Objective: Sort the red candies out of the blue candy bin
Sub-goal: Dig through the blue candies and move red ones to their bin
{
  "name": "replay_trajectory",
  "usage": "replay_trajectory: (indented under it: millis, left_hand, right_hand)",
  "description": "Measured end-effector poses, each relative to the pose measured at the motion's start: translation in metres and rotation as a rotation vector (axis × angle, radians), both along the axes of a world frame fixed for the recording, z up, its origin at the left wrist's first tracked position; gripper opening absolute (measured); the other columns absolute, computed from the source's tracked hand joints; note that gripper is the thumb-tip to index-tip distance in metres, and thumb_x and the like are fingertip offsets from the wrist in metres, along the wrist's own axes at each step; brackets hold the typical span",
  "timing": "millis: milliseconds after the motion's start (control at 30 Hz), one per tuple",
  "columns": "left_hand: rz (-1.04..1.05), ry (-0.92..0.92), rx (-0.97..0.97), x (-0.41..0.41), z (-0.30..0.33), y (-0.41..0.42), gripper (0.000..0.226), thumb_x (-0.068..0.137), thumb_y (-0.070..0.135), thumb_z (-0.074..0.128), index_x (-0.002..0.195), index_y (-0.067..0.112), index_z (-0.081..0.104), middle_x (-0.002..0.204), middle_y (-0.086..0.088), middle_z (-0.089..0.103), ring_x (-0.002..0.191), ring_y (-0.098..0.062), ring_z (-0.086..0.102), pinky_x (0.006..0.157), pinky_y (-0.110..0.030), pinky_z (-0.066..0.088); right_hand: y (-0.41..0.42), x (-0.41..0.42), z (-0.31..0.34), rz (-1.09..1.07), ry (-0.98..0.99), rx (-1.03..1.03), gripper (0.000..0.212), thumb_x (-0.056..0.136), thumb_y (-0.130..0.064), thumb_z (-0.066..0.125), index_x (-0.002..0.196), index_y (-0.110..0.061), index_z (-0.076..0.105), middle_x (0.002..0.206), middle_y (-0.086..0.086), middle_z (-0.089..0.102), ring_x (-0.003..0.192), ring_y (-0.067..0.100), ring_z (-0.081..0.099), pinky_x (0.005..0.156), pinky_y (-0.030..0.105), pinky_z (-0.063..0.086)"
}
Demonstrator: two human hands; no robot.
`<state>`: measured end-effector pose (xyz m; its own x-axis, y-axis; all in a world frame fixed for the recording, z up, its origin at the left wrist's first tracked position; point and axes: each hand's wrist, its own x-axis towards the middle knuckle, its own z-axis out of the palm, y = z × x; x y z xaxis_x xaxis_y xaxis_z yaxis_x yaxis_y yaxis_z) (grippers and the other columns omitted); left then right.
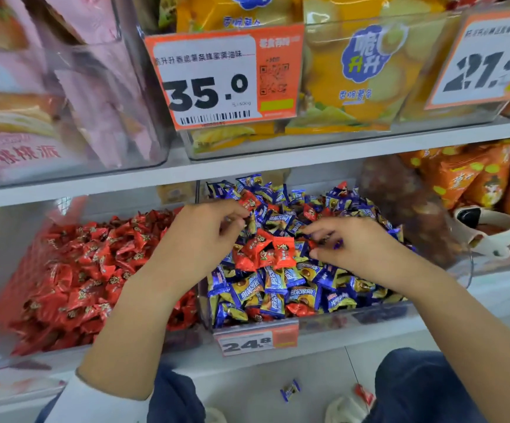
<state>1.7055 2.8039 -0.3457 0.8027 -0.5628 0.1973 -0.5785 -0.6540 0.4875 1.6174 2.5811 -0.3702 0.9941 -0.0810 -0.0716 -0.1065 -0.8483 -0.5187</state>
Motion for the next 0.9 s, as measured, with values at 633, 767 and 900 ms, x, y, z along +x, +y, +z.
replay_trajectory:
  millis: [633,767,900]
  left_hand:
    - [-0.15,0.025,0.177,-0.023,-0.019,-0.015,0.034,0.093,0.01,0.055,0.124,0.026,0.052,0.106,0.005,0.054,0.076,0.003,0.047,0.073,-0.021,0.041]
    - [-0.076,-0.052,0.109,-0.021,-0.017,-0.015,0.037,0.094,0.008,0.048,0.126,0.026,0.05,0.111,0.002,0.053,0.099,-0.013,0.05,0.08,-0.028,0.046]
    - [-0.052,-0.148,0.193,-0.026,-0.015,-0.021,0.036,0.093,0.047,0.045,0.124,0.03,0.053,0.113,0.005,0.05,0.106,-0.016,0.051,0.073,-0.027,0.042]
  right_hand:
    - [0.01,-0.003,0.01,-0.116,-0.299,0.097,0.033,0.094,-0.005,0.04,0.101,-0.021,0.068,0.064,-0.003,0.059,0.054,0.009,0.049,0.054,0.019,0.036]
    - [0.022,-0.003,0.002,0.034,-0.121,-0.048,0.019,0.093,-0.037,0.05,0.102,-0.025,0.062,0.053,-0.009,0.047,0.047,0.0,0.047,0.046,0.014,0.032]
    - [0.023,0.0,-0.008,0.093,-0.102,-0.193,0.023,0.085,-0.046,0.062,0.092,-0.027,0.05,0.066,-0.011,0.042,0.058,0.008,0.044,0.049,0.019,0.03]
